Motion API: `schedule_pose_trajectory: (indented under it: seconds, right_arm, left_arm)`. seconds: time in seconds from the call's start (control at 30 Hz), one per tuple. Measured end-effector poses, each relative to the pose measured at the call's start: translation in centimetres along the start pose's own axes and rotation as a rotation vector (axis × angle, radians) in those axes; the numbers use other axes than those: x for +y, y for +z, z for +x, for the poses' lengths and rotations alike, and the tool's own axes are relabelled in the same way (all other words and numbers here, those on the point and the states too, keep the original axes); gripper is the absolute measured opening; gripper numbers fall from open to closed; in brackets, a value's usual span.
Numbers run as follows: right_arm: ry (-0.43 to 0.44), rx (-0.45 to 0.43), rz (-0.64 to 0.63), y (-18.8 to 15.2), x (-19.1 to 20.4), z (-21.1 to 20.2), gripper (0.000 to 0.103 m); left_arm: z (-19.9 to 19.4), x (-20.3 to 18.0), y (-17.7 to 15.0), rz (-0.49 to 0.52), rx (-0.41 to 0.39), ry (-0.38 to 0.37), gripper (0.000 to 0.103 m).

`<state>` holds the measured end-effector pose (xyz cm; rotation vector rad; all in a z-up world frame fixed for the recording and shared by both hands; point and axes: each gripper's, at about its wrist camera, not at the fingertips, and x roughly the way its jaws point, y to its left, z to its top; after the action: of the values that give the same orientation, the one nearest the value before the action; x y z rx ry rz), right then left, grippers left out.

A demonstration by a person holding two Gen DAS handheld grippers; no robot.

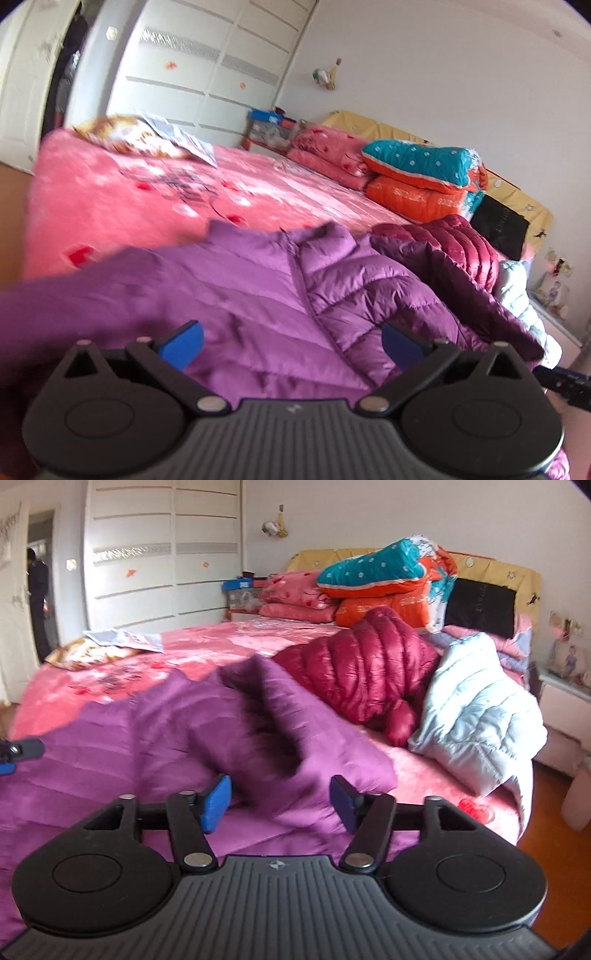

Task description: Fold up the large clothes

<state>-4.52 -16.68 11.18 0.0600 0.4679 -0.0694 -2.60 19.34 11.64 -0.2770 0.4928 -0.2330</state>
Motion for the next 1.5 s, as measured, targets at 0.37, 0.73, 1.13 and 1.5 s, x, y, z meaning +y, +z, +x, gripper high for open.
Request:
schedule_pose_trajectory:
  seconds: [0.37,0.73,1.13,1.5]
  right_arm:
    - [0.235,-0.091,0.079,3.7,5.0,-10.0,0.098]
    - [0.316,-0.303,0.276,12.4,0.6,-21.2,0.102]
    - [0.142,-0.640,0.461,21.5,-14.5,-34.0,0.103]
    - [-0.346,-0.783,0.405,27.8,-25.9,-40.0,0.103]
  left_arm:
    - [-14.6,-1.5,4.8,0.159,-0.121,0.190,0.102]
    - [-24.6,-7.8,14.0,0.373,-0.270,0.239,0.102]
    - [-28.8,-13.6,19.1,0.400,-0.365,0.160,0.102]
    - [-24.7,-15.8,17.7,0.297,-0.334,0.007,0.102]
